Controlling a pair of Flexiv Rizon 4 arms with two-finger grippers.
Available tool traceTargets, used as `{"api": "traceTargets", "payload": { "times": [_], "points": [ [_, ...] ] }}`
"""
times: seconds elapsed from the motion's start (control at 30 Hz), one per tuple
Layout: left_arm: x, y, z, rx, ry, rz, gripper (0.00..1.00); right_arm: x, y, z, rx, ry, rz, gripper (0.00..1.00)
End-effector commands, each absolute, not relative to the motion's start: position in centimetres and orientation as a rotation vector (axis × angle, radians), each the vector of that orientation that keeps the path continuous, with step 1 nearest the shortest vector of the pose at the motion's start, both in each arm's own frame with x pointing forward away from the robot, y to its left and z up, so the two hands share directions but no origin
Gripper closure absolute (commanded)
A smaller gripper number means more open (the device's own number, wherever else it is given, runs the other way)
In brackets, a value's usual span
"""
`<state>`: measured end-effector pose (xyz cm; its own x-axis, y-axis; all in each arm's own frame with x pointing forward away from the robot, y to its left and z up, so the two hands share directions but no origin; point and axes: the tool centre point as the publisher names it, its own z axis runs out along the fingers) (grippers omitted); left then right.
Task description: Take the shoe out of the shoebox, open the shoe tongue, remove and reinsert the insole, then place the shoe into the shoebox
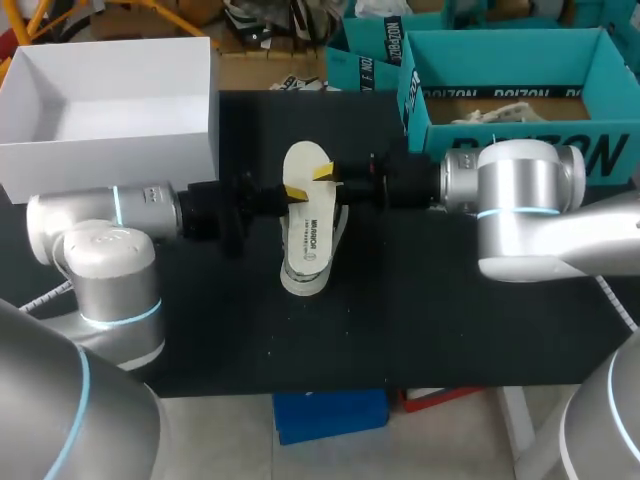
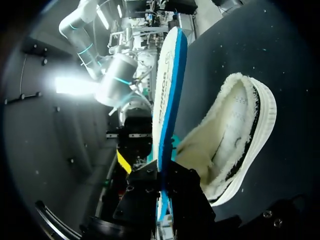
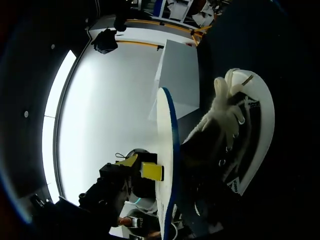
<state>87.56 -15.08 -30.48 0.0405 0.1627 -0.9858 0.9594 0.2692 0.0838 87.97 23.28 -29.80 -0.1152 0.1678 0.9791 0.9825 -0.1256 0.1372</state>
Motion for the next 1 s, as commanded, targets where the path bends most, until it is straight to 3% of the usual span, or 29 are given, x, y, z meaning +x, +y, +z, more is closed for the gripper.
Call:
{"api": "traceTargets", "payload": {
  "times": [0.03,1.0],
  "points": [
    [86.3,-13.4,-29.5,1.216,1.477,-0.872,1.0,86.1,22.5,-27.6,-1.508,-1.382,-1.334,0.0],
    [75.7,-6.3,-30.3,1.499,1.7,-1.025,1.0,75.8,15.3,-20.6,-1.896,-1.438,-1.309,0.0]
  ]
}}
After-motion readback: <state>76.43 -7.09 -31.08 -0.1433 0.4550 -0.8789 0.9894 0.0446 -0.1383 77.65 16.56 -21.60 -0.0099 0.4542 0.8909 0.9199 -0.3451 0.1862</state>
